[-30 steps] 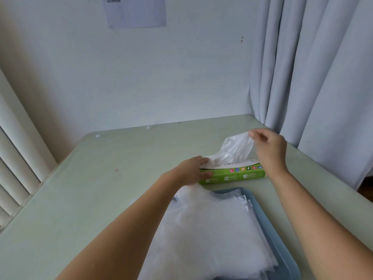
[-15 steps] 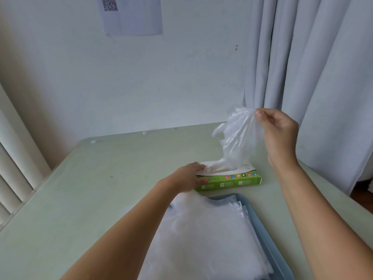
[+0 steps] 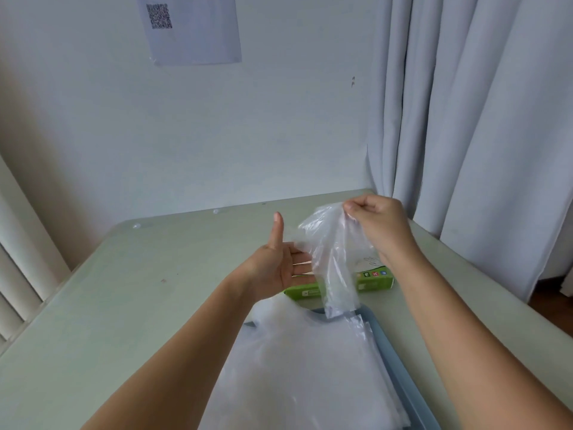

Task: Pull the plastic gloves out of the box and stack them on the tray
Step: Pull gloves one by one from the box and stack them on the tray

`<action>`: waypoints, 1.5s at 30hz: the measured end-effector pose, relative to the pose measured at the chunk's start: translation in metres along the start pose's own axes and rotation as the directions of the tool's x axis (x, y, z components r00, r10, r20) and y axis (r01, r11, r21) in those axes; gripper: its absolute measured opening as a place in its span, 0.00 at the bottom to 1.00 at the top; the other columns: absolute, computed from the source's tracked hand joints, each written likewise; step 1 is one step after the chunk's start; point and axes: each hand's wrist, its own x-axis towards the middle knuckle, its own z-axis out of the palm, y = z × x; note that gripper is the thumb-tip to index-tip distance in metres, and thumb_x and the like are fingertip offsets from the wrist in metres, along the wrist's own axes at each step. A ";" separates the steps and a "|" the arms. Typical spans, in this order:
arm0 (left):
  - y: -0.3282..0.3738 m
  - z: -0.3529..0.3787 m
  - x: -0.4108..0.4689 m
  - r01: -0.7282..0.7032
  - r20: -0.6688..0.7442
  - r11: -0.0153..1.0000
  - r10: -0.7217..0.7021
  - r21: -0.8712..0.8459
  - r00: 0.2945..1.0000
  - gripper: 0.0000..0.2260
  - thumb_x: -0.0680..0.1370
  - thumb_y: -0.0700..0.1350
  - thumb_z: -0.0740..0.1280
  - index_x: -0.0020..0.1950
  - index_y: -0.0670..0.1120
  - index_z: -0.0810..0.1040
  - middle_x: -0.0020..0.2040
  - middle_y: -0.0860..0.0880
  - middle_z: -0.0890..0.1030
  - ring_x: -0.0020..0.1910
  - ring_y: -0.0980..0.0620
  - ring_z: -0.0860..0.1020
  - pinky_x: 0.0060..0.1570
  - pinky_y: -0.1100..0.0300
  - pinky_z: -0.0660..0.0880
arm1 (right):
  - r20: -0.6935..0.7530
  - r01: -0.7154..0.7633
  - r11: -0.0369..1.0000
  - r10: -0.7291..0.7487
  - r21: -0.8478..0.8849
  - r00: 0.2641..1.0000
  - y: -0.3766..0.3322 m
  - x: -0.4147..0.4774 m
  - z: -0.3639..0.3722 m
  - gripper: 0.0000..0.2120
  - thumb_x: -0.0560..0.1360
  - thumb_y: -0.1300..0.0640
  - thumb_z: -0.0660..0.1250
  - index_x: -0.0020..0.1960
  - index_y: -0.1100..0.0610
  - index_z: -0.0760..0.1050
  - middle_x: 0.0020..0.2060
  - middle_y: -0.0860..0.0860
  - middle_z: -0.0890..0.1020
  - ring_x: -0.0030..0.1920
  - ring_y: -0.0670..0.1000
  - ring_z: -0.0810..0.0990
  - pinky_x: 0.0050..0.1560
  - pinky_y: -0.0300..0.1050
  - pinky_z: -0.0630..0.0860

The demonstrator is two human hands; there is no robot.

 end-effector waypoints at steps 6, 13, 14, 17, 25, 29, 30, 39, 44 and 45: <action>-0.007 0.000 0.003 -0.118 -0.159 0.993 0.114 -0.014 0.981 0.07 0.66 0.45 0.73 0.33 0.44 0.78 0.32 0.49 0.74 0.33 0.54 0.76 0.45 0.61 0.80 | -0.083 -0.051 0.998 0.049 -0.025 0.995 0.012 0.002 -0.002 0.08 0.74 0.61 0.70 0.38 0.51 0.80 0.35 0.44 0.82 0.39 0.42 0.80 0.46 0.36 0.75; -0.004 -0.005 0.002 -0.085 -0.227 0.994 0.098 0.068 0.969 0.03 0.73 0.40 0.71 0.40 0.42 0.81 0.32 0.50 0.80 0.32 0.55 0.79 0.40 0.62 0.80 | -0.148 -0.134 0.987 0.120 -0.086 0.982 0.031 0.009 -0.007 0.06 0.75 0.60 0.68 0.40 0.55 0.81 0.37 0.49 0.83 0.43 0.50 0.82 0.49 0.44 0.77; -0.004 -0.005 0.001 -0.097 -0.248 0.993 0.109 0.061 0.963 0.02 0.73 0.39 0.70 0.43 0.41 0.81 0.33 0.50 0.79 0.32 0.55 0.79 0.39 0.63 0.80 | -0.150 -0.142 0.984 0.125 -0.108 0.981 0.034 0.010 -0.008 0.05 0.75 0.60 0.68 0.41 0.56 0.81 0.38 0.51 0.84 0.44 0.51 0.82 0.50 0.46 0.78; -0.003 -0.008 0.001 -0.120 -0.361 0.988 0.148 0.099 0.921 0.04 0.76 0.38 0.69 0.48 0.39 0.81 0.35 0.48 0.77 0.32 0.53 0.76 0.35 0.64 0.79 | -0.178 -0.149 0.975 0.119 -0.166 0.977 0.039 0.011 -0.011 0.05 0.76 0.60 0.67 0.42 0.58 0.79 0.40 0.53 0.84 0.44 0.51 0.81 0.48 0.42 0.75; -0.006 -0.024 0.004 0.113 -0.558 0.718 0.421 0.687 0.715 0.14 0.76 0.42 0.68 0.60 0.40 0.74 0.46 0.46 0.79 0.46 0.47 0.77 0.47 0.58 0.74 | -0.222 -0.194 0.975 0.167 -0.108 0.961 0.023 0.014 -0.037 0.05 0.80 0.59 0.62 0.50 0.60 0.75 0.45 0.56 0.81 0.36 0.51 0.79 0.26 0.39 0.76; 0.002 -0.017 -0.003 0.174 -0.501 0.568 0.491 0.804 0.712 0.28 0.77 0.45 0.68 0.74 0.42 0.61 0.70 0.43 0.67 0.68 0.45 0.68 0.64 0.55 0.66 | -0.121 -0.068 0.990 0.053 -0.125 0.991 -0.011 0.003 -0.056 0.06 0.80 0.57 0.61 0.44 0.54 0.72 0.40 0.54 0.83 0.28 0.47 0.75 0.22 0.35 0.68; 0.006 -0.013 -0.007 0.136 -0.468 0.540 0.544 0.830 0.696 0.28 0.77 0.47 0.68 0.74 0.43 0.62 0.72 0.44 0.65 0.69 0.45 0.67 0.66 0.55 0.65 | -0.076 -0.048 0.992 0.039 -0.118 0.996 -0.019 -0.002 -0.059 0.07 0.80 0.56 0.61 0.43 0.53 0.72 0.39 0.53 0.84 0.27 0.46 0.74 0.22 0.35 0.67; 0.006 0.065 -0.059 -0.017 0.117 0.993 0.004 0.115 0.993 0.40 0.67 0.73 0.55 0.63 0.43 0.76 0.59 0.45 0.81 0.61 0.46 0.78 0.66 0.49 0.70 | 0.303 -0.111 0.979 0.056 0.170 0.952 -0.085 -0.043 -0.051 0.05 0.79 0.58 0.63 0.43 0.54 0.73 0.38 0.51 0.84 0.32 0.50 0.68 0.24 0.34 0.67; -0.006 0.080 -0.083 -0.024 0.101 0.935 0.063 -0.353 0.993 0.15 0.66 0.45 0.76 0.49 0.41 0.81 0.44 0.45 0.82 0.41 0.51 0.82 0.47 0.56 0.81 | 0.218 -0.386 0.772 0.318 0.506 0.923 -0.078 -0.067 -0.041 0.16 0.74 0.51 0.69 0.55 0.61 0.75 0.49 0.57 0.81 0.41 0.50 0.82 0.38 0.40 0.80; -0.007 0.081 -0.087 -0.030 0.050 0.896 0.058 -0.442 0.997 0.10 0.69 0.42 0.73 0.48 0.40 0.80 0.44 0.45 0.81 0.40 0.51 0.82 0.47 0.57 0.81 | 0.250 -0.492 0.631 0.436 0.600 0.864 -0.071 -0.074 -0.042 0.25 0.70 0.45 0.71 0.58 0.62 0.74 0.53 0.58 0.79 0.44 0.53 0.82 0.43 0.43 0.81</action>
